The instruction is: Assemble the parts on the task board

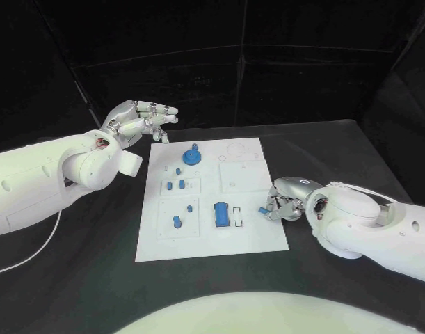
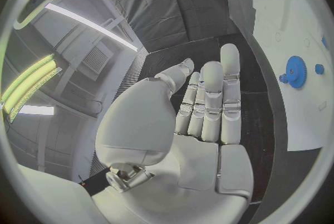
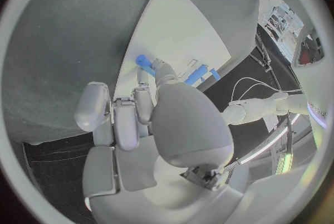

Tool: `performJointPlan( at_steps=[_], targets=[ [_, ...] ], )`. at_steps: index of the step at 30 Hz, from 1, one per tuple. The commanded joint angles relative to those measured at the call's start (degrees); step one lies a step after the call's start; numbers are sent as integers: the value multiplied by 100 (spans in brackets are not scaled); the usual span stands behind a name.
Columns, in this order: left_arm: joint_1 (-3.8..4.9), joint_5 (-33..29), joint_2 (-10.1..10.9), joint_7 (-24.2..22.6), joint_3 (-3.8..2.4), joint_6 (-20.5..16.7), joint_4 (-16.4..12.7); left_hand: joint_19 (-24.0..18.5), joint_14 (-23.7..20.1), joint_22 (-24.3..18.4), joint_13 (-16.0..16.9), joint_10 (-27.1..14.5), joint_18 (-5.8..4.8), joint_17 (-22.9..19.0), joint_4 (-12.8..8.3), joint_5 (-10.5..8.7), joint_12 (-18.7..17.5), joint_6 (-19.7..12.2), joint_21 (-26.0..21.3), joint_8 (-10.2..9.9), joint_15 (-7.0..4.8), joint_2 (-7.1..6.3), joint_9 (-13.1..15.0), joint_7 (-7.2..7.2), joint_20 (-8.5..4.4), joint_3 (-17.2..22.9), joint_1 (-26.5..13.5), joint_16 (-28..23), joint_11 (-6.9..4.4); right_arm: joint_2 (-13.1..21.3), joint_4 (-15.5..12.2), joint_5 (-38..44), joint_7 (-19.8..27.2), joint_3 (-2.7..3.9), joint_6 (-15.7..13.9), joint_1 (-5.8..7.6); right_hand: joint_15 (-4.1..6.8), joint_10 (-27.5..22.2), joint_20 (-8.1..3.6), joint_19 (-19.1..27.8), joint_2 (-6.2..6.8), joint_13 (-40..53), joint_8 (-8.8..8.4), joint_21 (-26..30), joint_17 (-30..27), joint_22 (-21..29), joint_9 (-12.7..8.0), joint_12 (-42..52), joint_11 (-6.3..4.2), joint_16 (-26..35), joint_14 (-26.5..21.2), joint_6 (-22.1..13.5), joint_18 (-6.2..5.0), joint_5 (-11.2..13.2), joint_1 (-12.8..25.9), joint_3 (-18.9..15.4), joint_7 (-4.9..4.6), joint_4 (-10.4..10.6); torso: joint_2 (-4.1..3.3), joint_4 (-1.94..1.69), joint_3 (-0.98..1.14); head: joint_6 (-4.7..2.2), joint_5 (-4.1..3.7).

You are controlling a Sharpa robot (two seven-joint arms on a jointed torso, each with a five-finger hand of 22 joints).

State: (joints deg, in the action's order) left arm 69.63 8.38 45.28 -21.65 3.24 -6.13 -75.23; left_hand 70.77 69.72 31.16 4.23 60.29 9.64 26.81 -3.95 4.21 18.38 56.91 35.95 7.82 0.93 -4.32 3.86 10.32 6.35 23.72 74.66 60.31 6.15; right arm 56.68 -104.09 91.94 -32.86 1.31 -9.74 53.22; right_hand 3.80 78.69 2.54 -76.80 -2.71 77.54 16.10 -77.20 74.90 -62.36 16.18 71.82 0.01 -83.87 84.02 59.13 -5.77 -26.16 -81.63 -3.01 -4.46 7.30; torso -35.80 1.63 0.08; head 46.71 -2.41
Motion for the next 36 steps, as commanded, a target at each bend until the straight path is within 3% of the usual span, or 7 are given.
performJointPlan(
  at_steps=[1,4,11,21,28,36],
  targets=[
    [9,-20,0,-25,-3,51,-6,-21,-43,-6,-5,-37,81,-10,-6,6,33,-19,-37,21,16,48,-2,16,30,-12,-27,19,0,1,-17,-407,-39,-30,-67,-32,18,43,-10,-33,2,-568,-54,-12,332,-12,34,28,-22,-9,370,42,50,-75,2,177,9,64,-1,-6,3,-1,5],
    [9,-20,-3,-28,-3,52,-8,-21,-43,-6,-5,-37,81,-10,-6,6,33,-19,-37,21,16,48,-2,16,30,-12,-27,19,0,0,-65,-723,-20,-30,-206,-31,13,67,-8,-44,188,-536,-136,-23,361,-37,41,49,-18,-21,376,81,52,-119,119,535,-1,186,-6,-14,0,-6,0],
    [8,-20,-2,-33,-3,49,-9,-21,-45,-7,-5,-39,81,-15,-6,7,37,-20,-38,22,16,50,-2,16,30,-12,-26,19,0,-16,-148,-951,30,-29,-579,-31,7,87,1,-49,470,-517,-219,-30,377,-55,73,56,-9,-25,378,138,54,-34,315,969,-3,332,-2,0,-1,5,31],
    [8,-20,0,-36,-3,47,-19,-20,-47,-8,-6,-41,81,-20,-6,8,39,-21,-39,23,17,51,-1,16,30,-11,-26,20,0,-203,-173,-1371,202,-29,-1106,-30,1,114,4,-52,654,-496,-254,-33,385,-67,112,76,-2,-26,381,195,54,178,536,1134,-9,468,-5,-8,-3,13,37],
    [8,-20,-3,-38,-3,47,-28,-20,-47,-8,-6,-41,81,-20,-6,8,39,-21,-39,23,17,51,-1,16,30,-11,-26,20,0,-403,-69,-1545,205,-29,-1088,-30,2,139,4,-59,715,-474,-258,-37,402,-78,154,98,-3,-33,384,240,55,-34,739,1112,-3,580,-3,-8,-5,22,59],
    [9,-20,-5,-38,-3,50,-35,-20,-47,-8,-6,-41,81,-20,-6,8,39,-21,-39,23,17,51,-1,16,30,-11,-26,20,0,-598,102,-1580,42,-29,-713,-30,8,154,0,-61,747,-466,-246,-36,409,-81,209,103,-12,-34,385,294,55,-392,985,955,11,723,-7,-4,-5,33,71]
  ],
)
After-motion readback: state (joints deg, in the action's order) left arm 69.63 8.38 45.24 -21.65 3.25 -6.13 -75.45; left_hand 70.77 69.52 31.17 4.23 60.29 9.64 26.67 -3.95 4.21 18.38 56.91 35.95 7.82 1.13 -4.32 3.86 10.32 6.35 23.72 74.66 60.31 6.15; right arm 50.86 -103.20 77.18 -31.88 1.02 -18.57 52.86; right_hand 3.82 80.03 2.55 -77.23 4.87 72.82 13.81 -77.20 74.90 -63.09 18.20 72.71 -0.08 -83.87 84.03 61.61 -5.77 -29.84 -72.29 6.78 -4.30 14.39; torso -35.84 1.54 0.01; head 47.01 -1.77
